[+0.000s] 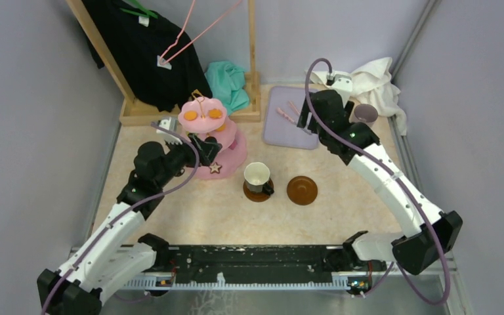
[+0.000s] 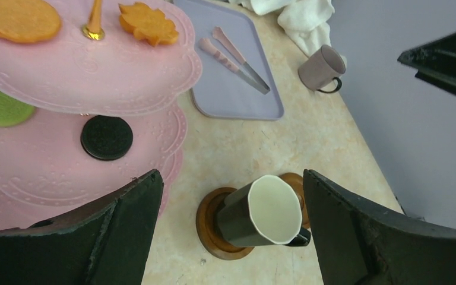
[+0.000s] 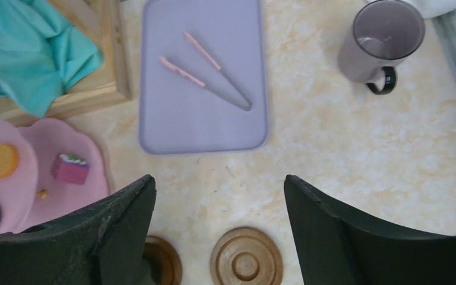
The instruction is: Serve the afternoon tea
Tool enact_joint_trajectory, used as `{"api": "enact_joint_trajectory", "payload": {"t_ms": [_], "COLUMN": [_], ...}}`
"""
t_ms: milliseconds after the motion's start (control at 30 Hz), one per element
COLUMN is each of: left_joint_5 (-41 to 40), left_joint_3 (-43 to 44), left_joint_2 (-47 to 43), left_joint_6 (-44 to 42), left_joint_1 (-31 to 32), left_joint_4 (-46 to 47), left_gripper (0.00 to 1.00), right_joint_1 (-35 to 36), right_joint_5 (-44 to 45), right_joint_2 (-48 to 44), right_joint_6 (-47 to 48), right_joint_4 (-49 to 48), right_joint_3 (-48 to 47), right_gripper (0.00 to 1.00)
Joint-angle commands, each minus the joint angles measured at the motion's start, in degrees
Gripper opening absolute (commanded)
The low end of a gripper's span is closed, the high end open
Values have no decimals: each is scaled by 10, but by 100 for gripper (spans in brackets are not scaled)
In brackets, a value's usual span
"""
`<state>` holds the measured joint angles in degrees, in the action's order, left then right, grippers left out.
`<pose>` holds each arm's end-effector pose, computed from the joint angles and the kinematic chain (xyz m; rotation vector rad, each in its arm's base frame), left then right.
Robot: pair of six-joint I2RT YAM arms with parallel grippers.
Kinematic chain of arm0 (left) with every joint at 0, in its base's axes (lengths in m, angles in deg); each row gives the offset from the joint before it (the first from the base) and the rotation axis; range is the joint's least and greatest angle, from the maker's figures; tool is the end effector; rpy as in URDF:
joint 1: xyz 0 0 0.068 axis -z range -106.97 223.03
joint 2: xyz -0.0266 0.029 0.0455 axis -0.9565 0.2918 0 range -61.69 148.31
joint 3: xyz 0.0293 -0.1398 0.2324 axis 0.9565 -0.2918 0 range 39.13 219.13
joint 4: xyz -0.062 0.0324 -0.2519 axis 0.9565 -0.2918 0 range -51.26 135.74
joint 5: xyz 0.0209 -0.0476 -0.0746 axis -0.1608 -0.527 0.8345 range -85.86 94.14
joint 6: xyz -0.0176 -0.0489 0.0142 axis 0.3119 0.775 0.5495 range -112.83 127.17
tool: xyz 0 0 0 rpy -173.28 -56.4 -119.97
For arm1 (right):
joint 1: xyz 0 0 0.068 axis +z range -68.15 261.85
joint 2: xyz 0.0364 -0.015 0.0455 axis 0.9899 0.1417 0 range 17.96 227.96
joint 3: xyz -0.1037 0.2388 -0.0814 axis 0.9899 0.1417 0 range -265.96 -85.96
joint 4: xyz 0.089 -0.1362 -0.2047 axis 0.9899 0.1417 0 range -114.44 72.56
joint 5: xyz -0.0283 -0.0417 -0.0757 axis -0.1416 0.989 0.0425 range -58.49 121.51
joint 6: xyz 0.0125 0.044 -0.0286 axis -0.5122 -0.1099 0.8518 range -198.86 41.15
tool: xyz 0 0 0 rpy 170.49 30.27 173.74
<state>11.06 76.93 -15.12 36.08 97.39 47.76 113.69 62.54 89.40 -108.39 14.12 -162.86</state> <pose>0.1789 -0.0858 0.3143 0.0244 1.7519 -0.7915 0.2321 0.1224 0.3896 0.2652 2.0414 0.0770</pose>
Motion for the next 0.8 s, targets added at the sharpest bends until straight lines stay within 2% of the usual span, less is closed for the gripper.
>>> {"api": "enact_joint_trajectory", "payload": {"t_ms": [0, 233, 467, 767], "left_joint_5": [-21, -48, -63, -65], "left_joint_3": [18, 12, -11, -21], "left_joint_2": [16, 41, 46, 90], "left_joint_6": [-29, -37, -30, -19], "left_joint_1": [41, 104, 140, 166], "left_joint_4": [-30, -48, -49, -33], "left_gripper": [92, 92, 92, 92], "right_joint_1": [-54, -167, -214, -252], "right_joint_5": [40, 8, 0, 11], "right_joint_2": [41, 135, 246, 374], "right_joint_6": [60, 93, 124, 154], "right_joint_4": [-44, -63, -102, -89], "right_joint_3": [-44, -94, -150, -249], "right_gripper": [78, 72, 68, 66]}}
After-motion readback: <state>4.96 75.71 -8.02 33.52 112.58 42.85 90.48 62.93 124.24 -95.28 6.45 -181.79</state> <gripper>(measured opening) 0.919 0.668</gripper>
